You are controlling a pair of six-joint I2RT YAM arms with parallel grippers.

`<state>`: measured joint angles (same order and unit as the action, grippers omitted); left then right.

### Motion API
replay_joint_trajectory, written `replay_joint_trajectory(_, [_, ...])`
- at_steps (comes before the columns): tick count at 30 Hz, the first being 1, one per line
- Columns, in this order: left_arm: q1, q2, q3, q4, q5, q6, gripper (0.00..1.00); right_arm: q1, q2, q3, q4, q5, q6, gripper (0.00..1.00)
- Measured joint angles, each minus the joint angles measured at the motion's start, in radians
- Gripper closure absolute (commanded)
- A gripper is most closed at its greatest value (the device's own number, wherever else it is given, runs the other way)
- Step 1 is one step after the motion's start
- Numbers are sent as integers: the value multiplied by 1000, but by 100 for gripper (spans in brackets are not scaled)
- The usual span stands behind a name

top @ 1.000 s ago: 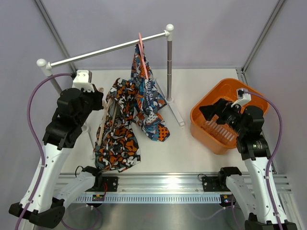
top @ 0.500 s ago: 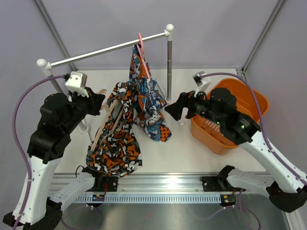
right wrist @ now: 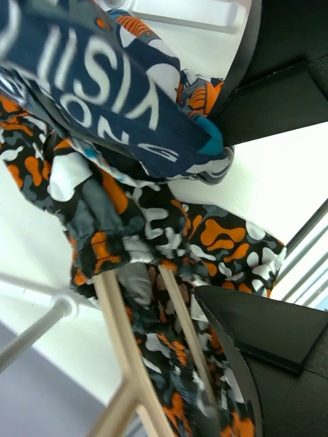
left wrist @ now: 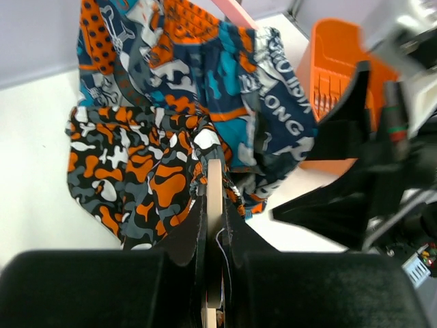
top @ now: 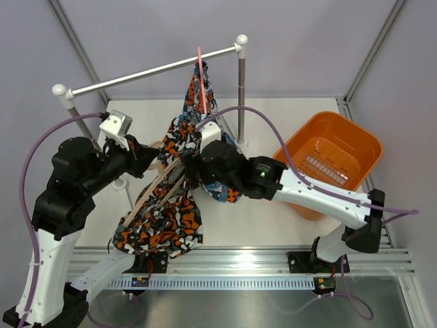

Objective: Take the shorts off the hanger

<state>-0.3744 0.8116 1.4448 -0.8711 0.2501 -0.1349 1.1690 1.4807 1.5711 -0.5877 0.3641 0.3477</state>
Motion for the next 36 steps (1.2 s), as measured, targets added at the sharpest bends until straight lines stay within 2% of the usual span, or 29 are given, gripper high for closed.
replay_joint_trajectory(5, [0, -12, -21, -11, 26, 4, 100, 64, 142, 116, -63, 115, 18, 13])
replay_joint_trajectory(9, [0, -32, -32, -20, 37, 6, 100, 95, 182, 164, -98, 186, 31, 15])
replay_joint_trajectory(13, [0, -57, -34, -29, 49, 10, 100, 134, 181, 171, -119, 233, 51, 15])
replay_joint_trajectory(18, [-9, -64, -89, -28, 129, 18, 100, 191, 159, 167, -172, 295, 85, 16])
replay_joint_trajectory(22, [-42, -61, -154, -30, 194, 24, 100, 221, 47, 84, -205, 353, 136, 13])
replay_joint_trajectory(26, [-108, -53, -203, -14, 245, 26, 100, 222, -149, -36, -229, 426, 183, 11])
replay_joint_trajectory(29, [-188, -28, -212, 13, 258, 25, 100, 222, -253, -57, -255, 471, 209, 10])
replay_joint_trajectory(36, [-512, 141, -169, 80, 154, 29, 100, 222, -315, -98, -317, 535, 274, 10])
